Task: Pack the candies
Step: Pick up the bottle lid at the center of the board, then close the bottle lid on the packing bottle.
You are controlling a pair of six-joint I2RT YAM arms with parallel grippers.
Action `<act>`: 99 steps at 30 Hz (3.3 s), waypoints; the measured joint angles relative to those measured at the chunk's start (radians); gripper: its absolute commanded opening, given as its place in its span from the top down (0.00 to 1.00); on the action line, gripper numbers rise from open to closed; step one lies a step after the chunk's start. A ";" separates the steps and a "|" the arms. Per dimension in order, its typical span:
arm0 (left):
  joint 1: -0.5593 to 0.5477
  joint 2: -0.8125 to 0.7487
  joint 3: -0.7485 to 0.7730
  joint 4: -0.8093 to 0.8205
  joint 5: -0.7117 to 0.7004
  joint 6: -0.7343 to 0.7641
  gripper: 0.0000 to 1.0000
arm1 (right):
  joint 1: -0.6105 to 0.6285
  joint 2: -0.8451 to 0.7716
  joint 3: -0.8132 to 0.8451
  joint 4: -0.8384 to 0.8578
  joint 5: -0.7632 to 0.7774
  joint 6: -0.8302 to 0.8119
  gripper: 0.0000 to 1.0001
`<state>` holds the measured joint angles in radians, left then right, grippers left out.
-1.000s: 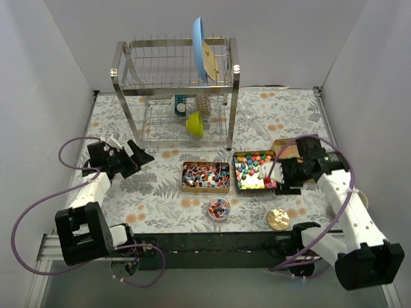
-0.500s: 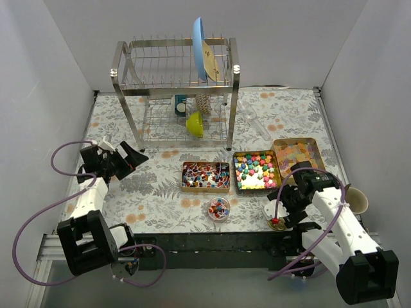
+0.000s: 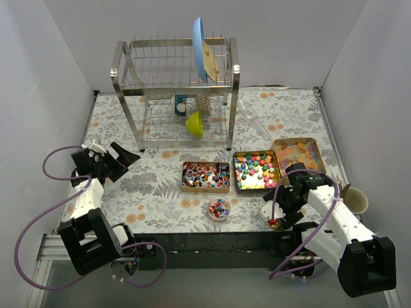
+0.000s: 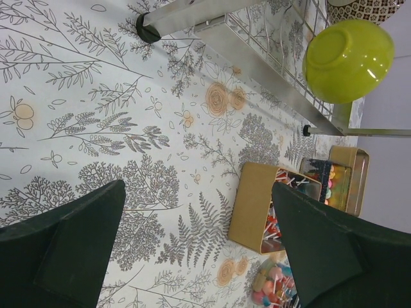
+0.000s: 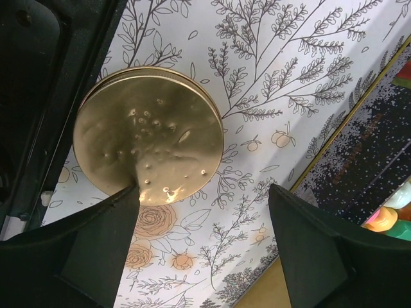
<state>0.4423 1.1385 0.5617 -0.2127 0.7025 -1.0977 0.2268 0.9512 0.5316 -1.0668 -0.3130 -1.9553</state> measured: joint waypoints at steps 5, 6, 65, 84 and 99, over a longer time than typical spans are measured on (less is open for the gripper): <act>0.008 0.002 0.000 0.001 0.014 -0.016 0.02 | 0.003 0.006 0.000 -0.001 0.002 0.000 0.10; 0.008 0.003 0.000 0.001 0.016 -0.019 0.02 | 0.003 0.006 0.000 -0.001 0.001 0.000 0.10; 0.008 0.032 -0.098 0.094 0.054 -0.063 0.02 | 0.244 0.292 0.113 -0.036 -0.002 -0.018 0.02; 0.008 0.034 -0.098 0.100 0.055 -0.063 0.02 | 0.255 0.269 0.068 0.048 -0.002 -0.031 0.06; 0.008 0.034 -0.115 0.114 0.056 -0.067 0.02 | 0.274 0.308 0.088 0.052 -0.039 0.039 0.24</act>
<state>0.4507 1.1725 0.4465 -0.0986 0.7589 -1.1648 0.5007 1.2594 0.6197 -1.0145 -0.3515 -1.9160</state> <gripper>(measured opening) 0.982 0.860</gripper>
